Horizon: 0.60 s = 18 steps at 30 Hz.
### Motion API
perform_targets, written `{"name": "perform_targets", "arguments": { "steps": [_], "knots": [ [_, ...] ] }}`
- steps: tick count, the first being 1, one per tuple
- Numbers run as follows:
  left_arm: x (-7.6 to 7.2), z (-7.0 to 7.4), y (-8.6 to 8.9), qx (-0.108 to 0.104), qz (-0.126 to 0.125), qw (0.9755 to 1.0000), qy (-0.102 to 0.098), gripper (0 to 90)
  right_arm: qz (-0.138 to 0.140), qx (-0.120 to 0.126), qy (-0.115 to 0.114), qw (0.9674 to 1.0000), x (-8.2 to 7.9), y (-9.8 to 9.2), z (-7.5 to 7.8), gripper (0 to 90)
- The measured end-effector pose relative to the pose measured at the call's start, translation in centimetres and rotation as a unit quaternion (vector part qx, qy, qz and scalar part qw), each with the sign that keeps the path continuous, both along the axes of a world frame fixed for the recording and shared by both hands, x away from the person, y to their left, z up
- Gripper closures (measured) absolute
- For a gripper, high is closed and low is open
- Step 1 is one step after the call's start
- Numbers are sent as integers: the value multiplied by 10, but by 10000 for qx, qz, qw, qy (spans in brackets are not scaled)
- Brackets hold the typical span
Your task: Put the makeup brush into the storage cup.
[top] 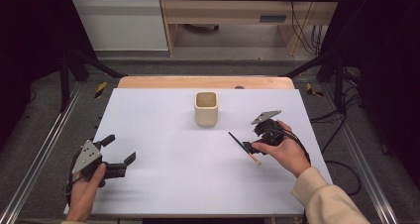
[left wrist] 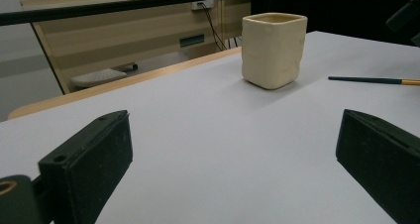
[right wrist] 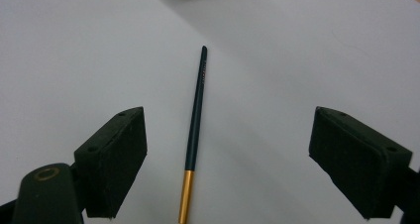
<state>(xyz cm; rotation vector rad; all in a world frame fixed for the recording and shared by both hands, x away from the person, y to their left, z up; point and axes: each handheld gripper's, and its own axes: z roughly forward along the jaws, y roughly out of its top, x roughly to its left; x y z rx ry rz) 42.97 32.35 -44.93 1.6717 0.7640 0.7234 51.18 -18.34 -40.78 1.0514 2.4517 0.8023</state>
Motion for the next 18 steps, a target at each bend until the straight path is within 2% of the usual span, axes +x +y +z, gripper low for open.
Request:
{"name": "perform_targets", "arguments": {
  "steps": [11,18],
  "knots": [
    [0,0,0,4,0,10000,-1,4,22,-58,100,9999,3,1,-8,179],
    [0,0,0,4,-2,10000,3,4,15,-84,196,9998,3,5,-17,236]
  ]
}}
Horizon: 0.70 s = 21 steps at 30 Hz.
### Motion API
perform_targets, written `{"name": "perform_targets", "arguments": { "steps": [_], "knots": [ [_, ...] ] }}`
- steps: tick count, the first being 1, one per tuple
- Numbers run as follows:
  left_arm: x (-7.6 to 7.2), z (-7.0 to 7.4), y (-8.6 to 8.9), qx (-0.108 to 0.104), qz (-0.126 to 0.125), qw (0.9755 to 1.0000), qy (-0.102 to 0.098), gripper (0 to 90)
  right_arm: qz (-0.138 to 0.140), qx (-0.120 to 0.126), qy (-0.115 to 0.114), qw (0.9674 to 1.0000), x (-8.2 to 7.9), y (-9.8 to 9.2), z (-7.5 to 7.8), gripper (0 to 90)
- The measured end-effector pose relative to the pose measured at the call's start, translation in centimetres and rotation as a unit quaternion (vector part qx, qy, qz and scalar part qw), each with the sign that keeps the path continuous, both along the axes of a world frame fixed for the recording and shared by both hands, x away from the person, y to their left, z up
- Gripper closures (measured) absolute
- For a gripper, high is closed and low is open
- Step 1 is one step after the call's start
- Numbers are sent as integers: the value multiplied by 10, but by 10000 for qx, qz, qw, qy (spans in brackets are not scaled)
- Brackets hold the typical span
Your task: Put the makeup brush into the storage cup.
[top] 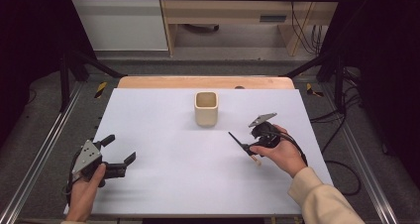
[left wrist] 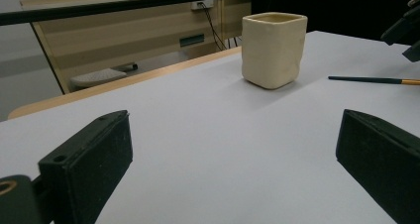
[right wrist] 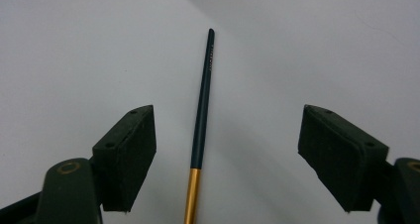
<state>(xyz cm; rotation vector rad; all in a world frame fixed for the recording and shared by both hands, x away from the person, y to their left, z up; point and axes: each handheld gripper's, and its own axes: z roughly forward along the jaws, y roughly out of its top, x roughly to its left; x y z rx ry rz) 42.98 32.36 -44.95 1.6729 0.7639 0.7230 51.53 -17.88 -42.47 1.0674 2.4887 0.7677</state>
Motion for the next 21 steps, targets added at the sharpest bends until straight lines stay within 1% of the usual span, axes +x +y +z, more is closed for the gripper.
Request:
{"name": "perform_targets", "arguments": {
  "steps": [3,4,5,6,7,9,11,13,14,16,19,21],
  "knots": [
    [0,0,0,-1,-7,10000,0,4,2,-20,29,10000,0,2,-2,251],
    [0,0,0,-6,-10,10000,-2,4,15,-61,50,10000,0,4,-3,276],
    [0,0,0,-10,-16,10000,-2,4,15,-61,50,10000,0,4,-3,276],
    [0,0,0,-4,-15,10000,-2,4,43,-71,92,9999,0,5,-4,308],
    [0,0,0,-4,-15,10000,-2,4,43,-71,92,9999,0,5,-4,308],
    [0,0,0,-7,-16,10000,-1,4,33,-98,146,9998,0,6,-7,354],
    [0,0,0,-6,-15,10000,-1,4,49,-97,155,9998,0,5,-8,362],
    [0,0,0,-5,-18,10000,0,4,-4,-117,249,9996,-1,5,-13,388],
    [0,0,0,-6,-17,10000,4,4,10,-130,250,9996,-1,4,-14,397],
    [0,0,0,-2,-20,10000,6,4,-49,-101,313,9994,-1,4,-16,406],
    [0,0,-1,5,-25,10000,6,4,-58,-126,344,9993,-1,4,-17,416],
    [0,0,-1,1,-24,10000,5,4,-84,-98,353,9993,-1,4,-17,420]
  ]
}}
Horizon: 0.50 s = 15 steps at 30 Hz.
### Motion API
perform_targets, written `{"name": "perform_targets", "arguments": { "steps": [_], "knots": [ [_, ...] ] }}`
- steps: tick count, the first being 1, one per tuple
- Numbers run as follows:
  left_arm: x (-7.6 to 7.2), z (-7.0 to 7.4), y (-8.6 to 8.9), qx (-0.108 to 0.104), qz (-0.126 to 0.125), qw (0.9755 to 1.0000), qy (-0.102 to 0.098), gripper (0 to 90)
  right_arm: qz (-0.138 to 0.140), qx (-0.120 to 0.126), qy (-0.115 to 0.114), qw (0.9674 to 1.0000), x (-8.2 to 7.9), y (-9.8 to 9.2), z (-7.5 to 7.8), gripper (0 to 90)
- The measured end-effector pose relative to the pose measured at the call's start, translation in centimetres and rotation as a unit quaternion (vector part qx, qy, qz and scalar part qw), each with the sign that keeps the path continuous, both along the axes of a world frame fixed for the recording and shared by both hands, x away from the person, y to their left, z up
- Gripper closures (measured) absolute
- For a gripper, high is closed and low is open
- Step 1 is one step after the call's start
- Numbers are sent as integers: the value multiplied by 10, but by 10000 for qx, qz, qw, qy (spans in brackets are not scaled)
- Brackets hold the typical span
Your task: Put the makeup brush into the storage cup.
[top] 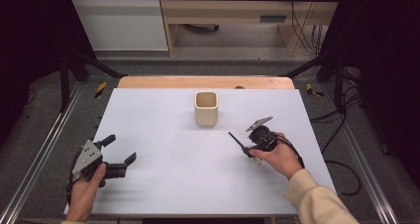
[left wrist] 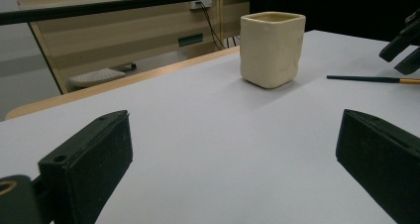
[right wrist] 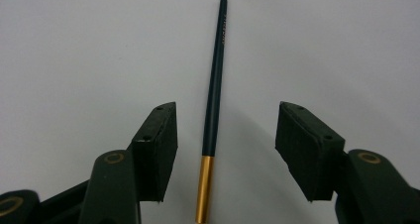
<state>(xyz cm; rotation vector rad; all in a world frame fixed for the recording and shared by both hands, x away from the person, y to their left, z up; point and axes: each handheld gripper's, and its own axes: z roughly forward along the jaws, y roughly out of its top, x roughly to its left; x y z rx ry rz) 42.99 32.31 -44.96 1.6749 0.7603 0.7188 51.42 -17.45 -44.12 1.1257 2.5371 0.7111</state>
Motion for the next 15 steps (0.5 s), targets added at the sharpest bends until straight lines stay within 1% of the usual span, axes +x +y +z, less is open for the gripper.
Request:
{"name": "perform_targets", "arguments": {
  "steps": [10,11,13,15],
  "knots": [
    [0,0,0,-2,-1,10000,-1,4,6,-12,-3,10000,1,0,-1,421],
    [0,0,0,-3,0,10000,3,4,9,-35,55,10000,0,0,-1,427],
    [0,0,0,3,1,10000,0,4,6,-52,60,10000,1,1,-1,434],
    [0,0,0,1,-2,10000,-1,4,2,-61,93,9999,1,1,-2,458]
  ]
}}
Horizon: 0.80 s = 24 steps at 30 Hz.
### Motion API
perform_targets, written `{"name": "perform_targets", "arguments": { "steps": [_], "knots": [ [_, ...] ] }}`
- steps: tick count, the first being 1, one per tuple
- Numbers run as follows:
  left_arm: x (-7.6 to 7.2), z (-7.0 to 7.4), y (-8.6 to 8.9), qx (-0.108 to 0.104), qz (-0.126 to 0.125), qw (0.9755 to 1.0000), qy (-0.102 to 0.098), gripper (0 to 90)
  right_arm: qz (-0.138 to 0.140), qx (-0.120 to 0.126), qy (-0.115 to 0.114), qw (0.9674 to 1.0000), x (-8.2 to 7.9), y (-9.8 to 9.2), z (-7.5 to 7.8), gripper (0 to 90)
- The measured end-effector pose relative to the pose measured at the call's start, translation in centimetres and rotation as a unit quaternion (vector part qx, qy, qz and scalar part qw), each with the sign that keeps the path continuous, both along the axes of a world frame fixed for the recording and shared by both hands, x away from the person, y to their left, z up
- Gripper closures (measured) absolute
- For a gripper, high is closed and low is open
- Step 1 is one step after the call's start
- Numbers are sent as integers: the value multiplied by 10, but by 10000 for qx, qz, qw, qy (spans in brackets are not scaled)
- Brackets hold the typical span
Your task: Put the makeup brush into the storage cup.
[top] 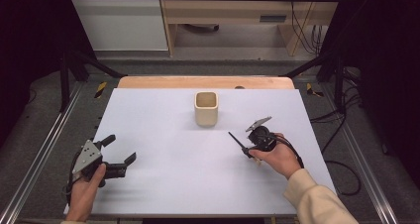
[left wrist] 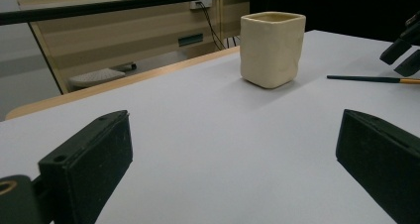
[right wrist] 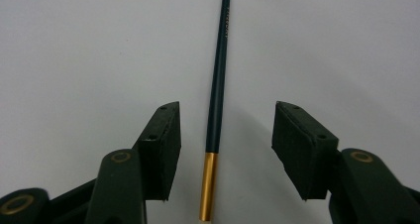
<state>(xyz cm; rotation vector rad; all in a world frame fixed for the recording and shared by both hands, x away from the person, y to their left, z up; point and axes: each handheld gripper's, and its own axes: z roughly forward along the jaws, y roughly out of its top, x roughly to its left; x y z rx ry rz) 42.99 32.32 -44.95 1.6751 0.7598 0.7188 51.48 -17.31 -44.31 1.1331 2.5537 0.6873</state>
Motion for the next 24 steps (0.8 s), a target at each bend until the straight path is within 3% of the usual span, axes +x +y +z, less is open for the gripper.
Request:
{"name": "perform_targets", "arguments": {
  "steps": [10,24],
  "knots": [
    [0,0,0,-3,0,10000,2,4,5,-72,115,9999,0,0,-2,576],
    [0,0,0,8,-7,10000,2,4,-124,4,189,9997,-1,0,-3,626]
  ]
}}
